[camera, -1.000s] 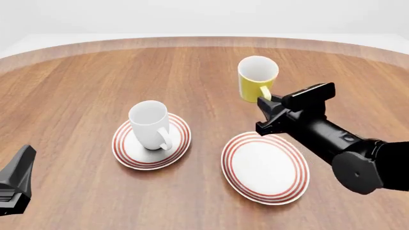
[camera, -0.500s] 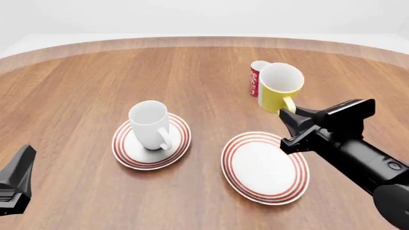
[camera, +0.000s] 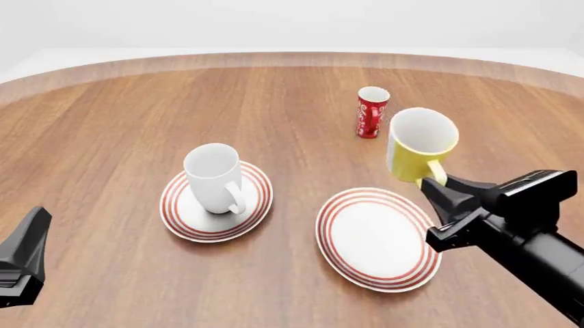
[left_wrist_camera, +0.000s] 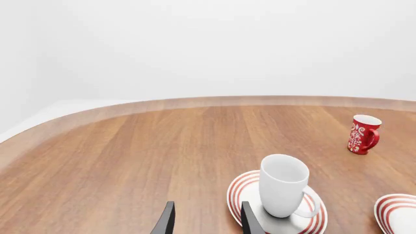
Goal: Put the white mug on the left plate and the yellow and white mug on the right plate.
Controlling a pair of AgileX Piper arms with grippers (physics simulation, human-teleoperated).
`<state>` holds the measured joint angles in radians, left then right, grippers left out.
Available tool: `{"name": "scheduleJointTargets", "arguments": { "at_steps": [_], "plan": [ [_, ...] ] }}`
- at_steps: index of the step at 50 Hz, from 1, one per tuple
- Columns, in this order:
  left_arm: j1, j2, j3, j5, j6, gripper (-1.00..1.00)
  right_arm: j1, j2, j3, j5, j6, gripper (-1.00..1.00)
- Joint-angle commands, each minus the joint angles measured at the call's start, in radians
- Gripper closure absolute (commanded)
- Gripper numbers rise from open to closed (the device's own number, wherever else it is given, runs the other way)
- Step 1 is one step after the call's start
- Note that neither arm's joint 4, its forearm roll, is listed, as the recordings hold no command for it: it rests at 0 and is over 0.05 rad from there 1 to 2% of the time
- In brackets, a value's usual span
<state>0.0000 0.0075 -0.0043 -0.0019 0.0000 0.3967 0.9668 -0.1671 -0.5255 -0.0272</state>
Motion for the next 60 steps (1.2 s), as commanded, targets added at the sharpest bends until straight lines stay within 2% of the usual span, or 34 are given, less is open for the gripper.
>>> {"name": "scheduleJointTargets", "arguments": {
  "at_steps": [1,16,30,38,42,60],
  "plan": [
    [0.0,0.0,0.0,0.0,0.0,-1.0,0.013,-0.103,0.024,0.086,-0.003,1.0],
    [0.0,0.0,0.0,0.0,0.0,-1.0,0.027,-0.179,0.065,0.148,0.003,1.0],
    [0.0,0.0,0.0,0.0,0.0,-1.0,0.031,-0.414,0.108,0.352,0.013,1.0],
    [0.0,0.0,0.0,0.0,0.0,-1.0,0.055,-0.367,0.137,0.305,0.03,1.0],
    [0.0,0.0,0.0,0.0,0.0,-1.0,0.056,-0.386,0.148,0.322,0.032,1.0],
    [0.0,0.0,0.0,0.0,0.0,-1.0,0.096,-0.189,0.167,0.165,0.054,1.0]
  ]
}}
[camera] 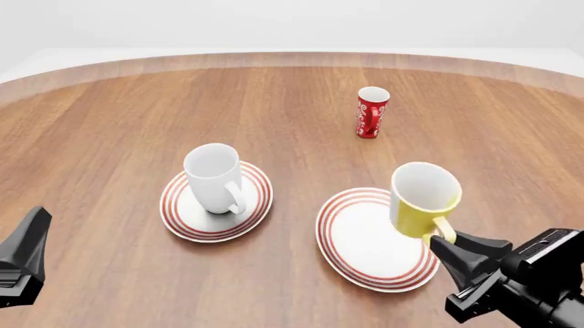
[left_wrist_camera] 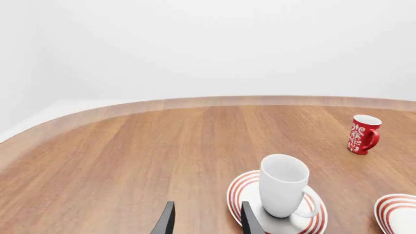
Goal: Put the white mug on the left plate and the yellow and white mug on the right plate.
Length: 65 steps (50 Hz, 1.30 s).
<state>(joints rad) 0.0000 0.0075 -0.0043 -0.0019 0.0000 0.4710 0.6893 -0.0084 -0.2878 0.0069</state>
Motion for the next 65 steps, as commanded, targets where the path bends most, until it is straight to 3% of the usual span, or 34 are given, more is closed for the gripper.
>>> {"name": "scheduleJointTargets", "arguments": {
  "at_steps": [1,9,22,34,50,61,65],
  "plan": [
    [0.0,0.0,0.0,0.0,0.0,-1.0,0.022,0.097,0.008,-0.081,0.022,1.0],
    [0.0,0.0,0.0,0.0,0.0,-1.0,0.048,0.29,0.008,-0.253,0.03,1.0],
    [0.0,0.0,0.0,0.0,0.0,-1.0,0.058,0.46,0.007,-0.401,0.041,1.0],
    [0.0,0.0,0.0,0.0,0.0,-1.0,0.054,0.536,0.007,-0.45,0.043,1.0],
    [0.0,0.0,0.0,0.0,0.0,-1.0,0.057,0.533,0.008,-0.422,0.057,1.0],
    [0.0,0.0,0.0,0.0,0.0,-1.0,0.047,0.609,0.008,-0.481,0.055,1.0],
    [0.0,0.0,0.0,0.0,0.0,-1.0,0.048,0.593,0.007,-0.458,0.055,1.0]
  ]
}}
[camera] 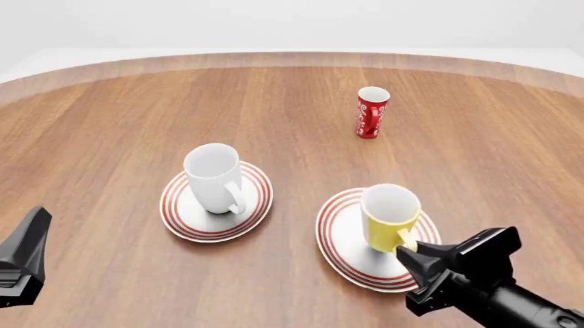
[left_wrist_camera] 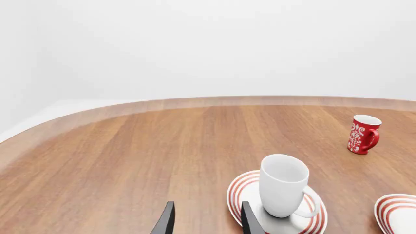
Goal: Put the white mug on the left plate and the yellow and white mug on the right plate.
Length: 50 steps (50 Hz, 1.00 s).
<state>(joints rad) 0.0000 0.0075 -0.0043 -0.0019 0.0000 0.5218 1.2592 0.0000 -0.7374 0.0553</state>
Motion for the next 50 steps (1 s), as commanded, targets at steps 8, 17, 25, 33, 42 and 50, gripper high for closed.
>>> {"name": "scheduleJointTargets", "arguments": {
  "at_steps": [8,17,25,33,42,50],
  "plan": [
    [0.0,0.0,0.0,0.0,0.0,-1.0,0.0,0.046,0.0,-0.019,0.008,1.0],
    [0.0,0.0,0.0,0.0,0.0,-1.0,0.005,0.062,-0.001,-0.03,0.008,1.0],
    [0.0,0.0,0.0,0.0,0.0,-1.0,-0.002,0.087,0.0,-0.051,0.003,1.0],
    [0.0,0.0,0.0,0.0,0.0,-1.0,0.0,0.042,0.0,-0.004,0.005,-1.0],
    [0.0,0.0,0.0,0.0,0.0,-1.0,-0.001,-0.013,0.0,0.051,0.008,-1.0],
    [0.0,0.0,0.0,0.0,0.0,-1.0,0.004,-0.094,0.0,0.133,0.011,-1.0]
  ]
}}
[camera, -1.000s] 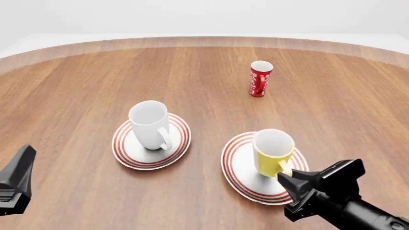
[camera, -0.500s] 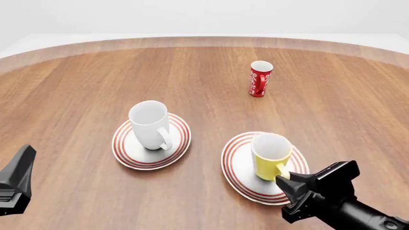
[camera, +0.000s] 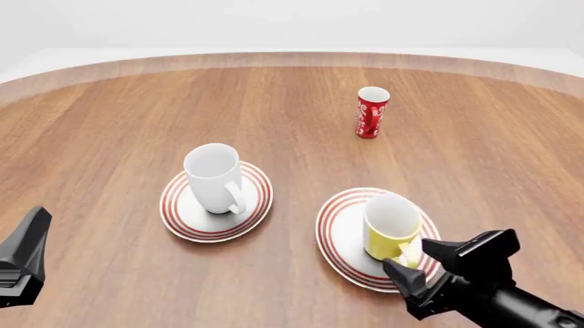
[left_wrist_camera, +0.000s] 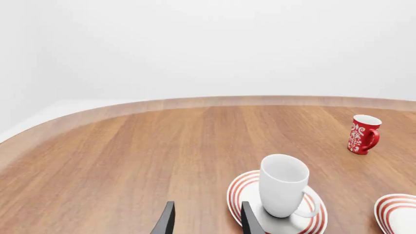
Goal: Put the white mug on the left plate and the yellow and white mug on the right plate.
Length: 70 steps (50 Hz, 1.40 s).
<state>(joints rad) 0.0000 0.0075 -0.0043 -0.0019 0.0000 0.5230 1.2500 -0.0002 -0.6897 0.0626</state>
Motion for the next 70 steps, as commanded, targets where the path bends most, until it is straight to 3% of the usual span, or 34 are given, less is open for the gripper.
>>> {"name": "scheduleJointTargets", "arguments": {
  "at_steps": [1,7,20,27,40,49,59,70],
  "plan": [
    [0.0,0.0,0.0,0.0,0.0,-1.0,0.002,-0.098,0.0,0.098,0.001,-1.0],
    [0.0,0.0,0.0,0.0,0.0,-1.0,0.002,-0.195,0.0,0.187,-0.001,-1.0],
    [0.0,0.0,0.0,0.0,0.0,-1.0,-0.003,-0.278,-0.001,0.241,-0.007,-1.0],
    [0.0,0.0,0.0,0.0,0.0,-1.0,-0.028,-0.435,-0.001,0.371,-0.013,-1.0],
    [0.0,0.0,0.0,0.0,0.0,-1.0,-0.057,-0.571,-0.012,0.472,-0.022,-1.0],
    [0.0,0.0,0.0,0.0,0.0,-1.0,-0.121,-0.751,-0.034,0.619,-0.03,-1.0],
    [0.0,0.0,0.0,0.0,0.0,-1.0,-0.164,-0.801,-0.053,0.647,-0.033,-1.0],
    [0.0,0.0,0.0,0.0,0.0,-1.0,-0.21,-0.895,-0.105,0.739,-0.046,-1.0]
  ]
}}
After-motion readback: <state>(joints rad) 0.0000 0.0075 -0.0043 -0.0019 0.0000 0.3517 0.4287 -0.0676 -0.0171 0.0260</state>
